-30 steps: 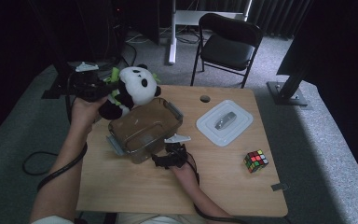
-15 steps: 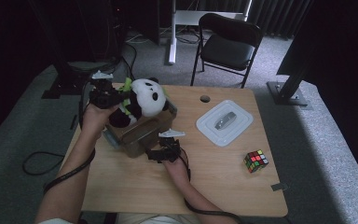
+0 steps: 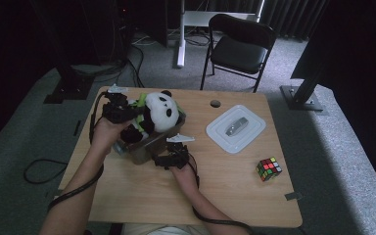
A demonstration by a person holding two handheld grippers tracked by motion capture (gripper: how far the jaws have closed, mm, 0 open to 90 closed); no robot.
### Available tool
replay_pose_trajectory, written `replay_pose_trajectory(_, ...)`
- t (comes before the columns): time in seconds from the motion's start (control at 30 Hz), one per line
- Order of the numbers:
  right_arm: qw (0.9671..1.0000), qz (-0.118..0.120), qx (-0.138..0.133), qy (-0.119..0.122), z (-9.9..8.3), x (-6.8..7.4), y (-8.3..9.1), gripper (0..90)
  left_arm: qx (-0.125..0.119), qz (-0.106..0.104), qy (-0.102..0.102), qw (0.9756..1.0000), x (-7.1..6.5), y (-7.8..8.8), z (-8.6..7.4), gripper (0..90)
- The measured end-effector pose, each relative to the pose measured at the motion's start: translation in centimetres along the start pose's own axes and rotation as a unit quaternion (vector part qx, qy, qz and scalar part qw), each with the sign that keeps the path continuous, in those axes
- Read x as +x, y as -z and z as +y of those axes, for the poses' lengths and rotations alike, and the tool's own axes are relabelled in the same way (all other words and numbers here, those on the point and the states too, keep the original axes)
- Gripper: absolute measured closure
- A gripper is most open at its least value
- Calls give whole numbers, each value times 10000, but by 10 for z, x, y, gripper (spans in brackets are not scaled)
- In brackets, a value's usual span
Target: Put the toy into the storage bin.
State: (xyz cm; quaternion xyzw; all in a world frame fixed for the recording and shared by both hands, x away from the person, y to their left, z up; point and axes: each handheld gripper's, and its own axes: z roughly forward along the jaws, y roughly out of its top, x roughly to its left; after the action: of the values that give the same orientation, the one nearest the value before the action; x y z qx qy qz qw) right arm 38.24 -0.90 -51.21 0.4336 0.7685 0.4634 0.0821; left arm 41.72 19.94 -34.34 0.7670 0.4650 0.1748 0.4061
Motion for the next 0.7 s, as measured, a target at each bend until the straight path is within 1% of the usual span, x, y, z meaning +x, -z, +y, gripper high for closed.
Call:
replay_pose_trajectory(0.07, 10000, 5, -17, -2, -1, -1, 1, 120, 45, -96, -5, 9999, 0, 0, -2, 666)
replay_pose_trajectory(0.1, 10000, 41, -32, -6, -1, -1, 2, 120, 29, -112, -34, 9999, 0, 0, -2, 662)
replay_pose_trajectory(0.13, 10000, 76, -6, 0, 0, -1, 2, 120, 72, -170, -129, 9997, 0, 0, -3, 656)
replay_pose_trajectory(0.17, 10000, 76, -6, 0, 0, -1, 2, 120, 72, -170, -129, 9997, 0, 0, -3, 644)
replay_pose_trajectory(0.2, 10000, 78, -1, 27, 0, -2, 3, 120, 86, -215, -268, 9994, 0, 0, -6, 644)
replay_pose_trajectory(0.23, 9999, 96, -19, 84, 0, -2, 5, 120, 88, -246, -325, 9991, 0, 0, -7, 636)
replay_pose_trajectory(0.27, 9999, 97, -17, 111, -1, -2, 6, 121, 124, -300, -428, 9986, 0, -1, -8, 619)
replay_pose_trajectory(0.33, 9998, 116, -48, 129, -1, -3, 8, 120, 145, -353, -556, 9977, 0, -2, -9, 588)
replay_pose_trajectory(0.37, 9998, 126, -49, 137, -1, -3, 9, 121, 145, -380, -583, 9975, 0, -3, -10, 571)
replay_pose_trajectory(0.4, 9998, 94, -35, 169, -1, -3, 10, 121, 132, -412, -588, 9973, 1, -3, -10, 563)
replay_pose_trajectory(0.47, 9998, 109, -97, 154, -1, -5, 13, 120, 99, -489, -553, 9972, 2, -3, -11, 536)
replay_pose_trajectory(0.53, 9998, 81, -99, 163, -2, -7, 15, 120, 185, -569, -591, 9965, 5, -6, -12, 530)
replay_pose_trajectory(0.63, 9999, 67, -78, 137, -3, -11, 16, 120, 259, -638, -586, 9959, 8, -11, -14, 502)
replay_pose_trajectory(0.7, 9999, 82, -63, 109, -3, -12, 16, 121, 233, -710, -427, 9963, 11, -13, -14, 487)
